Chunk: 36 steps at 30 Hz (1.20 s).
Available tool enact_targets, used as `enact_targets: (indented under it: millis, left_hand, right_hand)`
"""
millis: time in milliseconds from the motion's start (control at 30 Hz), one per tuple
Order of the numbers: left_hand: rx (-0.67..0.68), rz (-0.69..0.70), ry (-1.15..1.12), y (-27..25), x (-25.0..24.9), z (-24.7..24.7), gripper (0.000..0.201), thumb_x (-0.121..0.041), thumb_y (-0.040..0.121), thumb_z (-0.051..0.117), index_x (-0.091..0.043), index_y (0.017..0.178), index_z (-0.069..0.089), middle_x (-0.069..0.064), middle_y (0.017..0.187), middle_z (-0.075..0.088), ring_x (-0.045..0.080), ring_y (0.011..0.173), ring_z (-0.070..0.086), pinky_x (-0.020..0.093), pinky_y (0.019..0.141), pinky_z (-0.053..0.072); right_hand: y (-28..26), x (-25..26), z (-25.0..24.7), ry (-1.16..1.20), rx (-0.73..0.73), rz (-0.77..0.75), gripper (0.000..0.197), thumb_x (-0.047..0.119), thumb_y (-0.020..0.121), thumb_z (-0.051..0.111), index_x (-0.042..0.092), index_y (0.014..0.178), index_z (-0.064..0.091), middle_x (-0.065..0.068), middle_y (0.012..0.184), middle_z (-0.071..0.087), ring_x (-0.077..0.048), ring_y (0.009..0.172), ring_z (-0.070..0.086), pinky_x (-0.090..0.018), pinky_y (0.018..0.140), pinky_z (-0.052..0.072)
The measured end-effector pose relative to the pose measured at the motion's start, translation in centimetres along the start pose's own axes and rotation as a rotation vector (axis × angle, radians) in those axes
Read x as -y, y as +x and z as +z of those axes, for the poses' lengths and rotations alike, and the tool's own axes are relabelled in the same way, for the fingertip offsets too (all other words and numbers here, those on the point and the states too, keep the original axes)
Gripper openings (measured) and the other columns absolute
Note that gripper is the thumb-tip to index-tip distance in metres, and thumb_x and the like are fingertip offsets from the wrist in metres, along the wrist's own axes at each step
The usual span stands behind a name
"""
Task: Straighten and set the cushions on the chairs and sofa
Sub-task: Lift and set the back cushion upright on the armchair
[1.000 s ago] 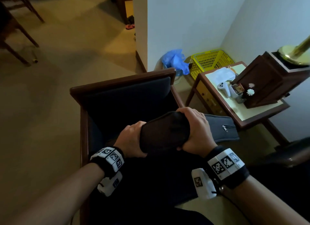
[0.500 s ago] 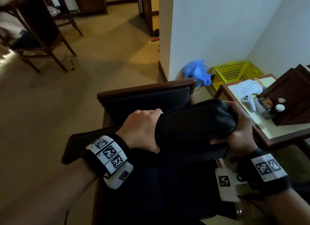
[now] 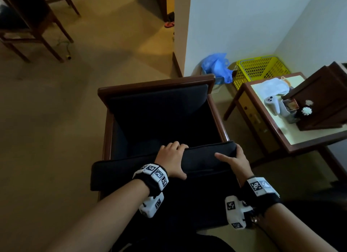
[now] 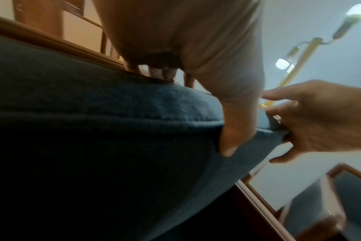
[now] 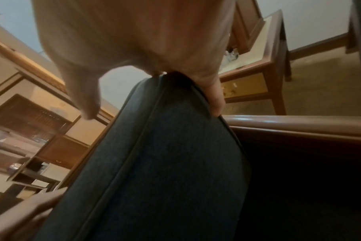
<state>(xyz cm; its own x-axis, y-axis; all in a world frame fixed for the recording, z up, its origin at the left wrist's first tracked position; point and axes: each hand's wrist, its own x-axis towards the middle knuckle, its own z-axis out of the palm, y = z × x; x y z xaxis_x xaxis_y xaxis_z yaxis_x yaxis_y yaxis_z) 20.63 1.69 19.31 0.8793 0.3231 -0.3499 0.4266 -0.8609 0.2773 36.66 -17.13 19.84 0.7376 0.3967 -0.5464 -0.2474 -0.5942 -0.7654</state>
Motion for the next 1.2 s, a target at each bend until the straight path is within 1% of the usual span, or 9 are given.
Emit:
enact_targets:
  millis: [67,233,400,500,667,767,900,1033,1200]
  left_hand:
    - [0.038,-0.033,-0.201,-0.8,1.4,0.1,0.092,-0.062,0.059,0.075,-0.033,0.139,0.04,-0.007,0.127,0.048,0.016,0.12,0.045,0.039,0.105,0.033]
    - [-0.02,-0.357,-0.5,-5.9,8.2,0.1,0.073,-0.081,0.063,0.034,-0.036,0.113,0.063,-0.012,0.121,0.063,0.013,0.119,0.054,0.041,0.108,0.032]
    - [-0.235,-0.775,-0.462,-13.4,15.6,2.8,0.046,-0.065,0.086,0.037,-0.03,0.095,0.066,0.003,0.112,0.066,0.028,0.11,0.059,0.043,0.096,0.042]
    - [-0.399,-0.964,-0.947,-15.0,16.5,4.1,0.042,-0.051,0.092,0.056,-0.014,0.111,0.058,0.007,0.112,0.059,0.032,0.111,0.056,0.034,0.086,0.038]
    - [-0.387,-1.076,-1.377,-14.2,17.1,5.5,0.048,-0.056,0.081,0.067,-0.021,0.108,0.05,0.008,0.111,0.059,0.024,0.097,0.06,0.035,0.075,0.045]
    - [-0.317,-1.153,-1.432,-14.1,17.4,5.6,0.057,-0.055,0.075,0.073,-0.015,0.112,0.055,0.009,0.105,0.063,0.028,0.095,0.062,0.043,0.085,0.051]
    - [-0.3,-1.109,-1.492,-13.6,17.2,4.7,0.025,-0.027,0.066,0.068,-0.011,0.08,0.058,0.013,0.079,0.054,0.027,0.065,0.055,0.033,0.062,0.044]
    - [-0.373,-1.106,-1.45,-12.2,16.7,2.5,0.022,-0.02,0.058,0.058,-0.013,0.075,0.046,0.012,0.081,0.043,0.027,0.076,0.047,0.04,0.068,0.036]
    - [-0.473,-0.995,-1.398,-10.7,17.5,-1.8,0.03,-0.026,0.052,0.057,-0.016,0.074,0.039,0.008,0.079,0.038,0.024,0.071,0.042,0.038,0.067,0.03]
  right_hand:
    - [0.0,0.1,0.9,-0.059,-0.055,0.038,0.117,0.086,0.045,0.071,0.025,0.141,0.042,-0.006,0.133,0.055,-0.026,0.119,0.055,-0.048,0.102,0.048]
    - [0.9,0.6,2.1,-0.085,-0.186,0.268,0.087,0.073,0.082,0.049,0.016,0.146,0.032,-0.019,0.14,0.043,-0.039,0.12,0.049,-0.048,0.094,0.045]
    - [1.1,0.9,2.7,-0.006,-0.295,0.414,0.11,0.08,0.054,0.056,0.012,0.138,0.041,-0.02,0.129,0.05,-0.044,0.111,0.054,-0.061,0.092,0.049]
    - [1.4,0.5,2.7,0.037,-0.27,0.46,0.117,0.083,0.041,0.054,0.012,0.134,0.049,-0.015,0.113,0.06,-0.04,0.098,0.062,-0.057,0.092,0.05]
    - [0.9,-0.1,2.5,0.108,-0.315,0.449,0.098,0.065,0.041,0.069,0.012,0.123,0.059,-0.007,0.096,0.065,-0.032,0.085,0.066,-0.048,0.091,0.054]
    - [0.1,-0.2,2.7,0.209,-0.358,0.427,0.078,0.048,0.053,0.074,0.008,0.118,0.058,-0.007,0.092,0.064,-0.03,0.083,0.064,-0.048,0.091,0.054]
    - [-0.1,0.0,2.8,0.234,-0.441,0.416,0.052,0.032,0.061,0.077,0.006,0.104,0.063,-0.008,0.083,0.063,-0.028,0.077,0.064,-0.046,0.089,0.056]
    - [0.5,1.3,1.9,0.199,-0.492,0.389,0.049,0.028,0.054,0.077,0.003,0.094,0.067,-0.011,0.079,0.065,-0.032,0.073,0.066,-0.049,0.082,0.059]
    - [1.3,5.0,1.1,0.204,-0.515,0.324,0.034,0.024,0.066,0.076,0.004,0.089,0.061,-0.008,0.073,0.06,-0.029,0.068,0.061,-0.043,0.082,0.057]
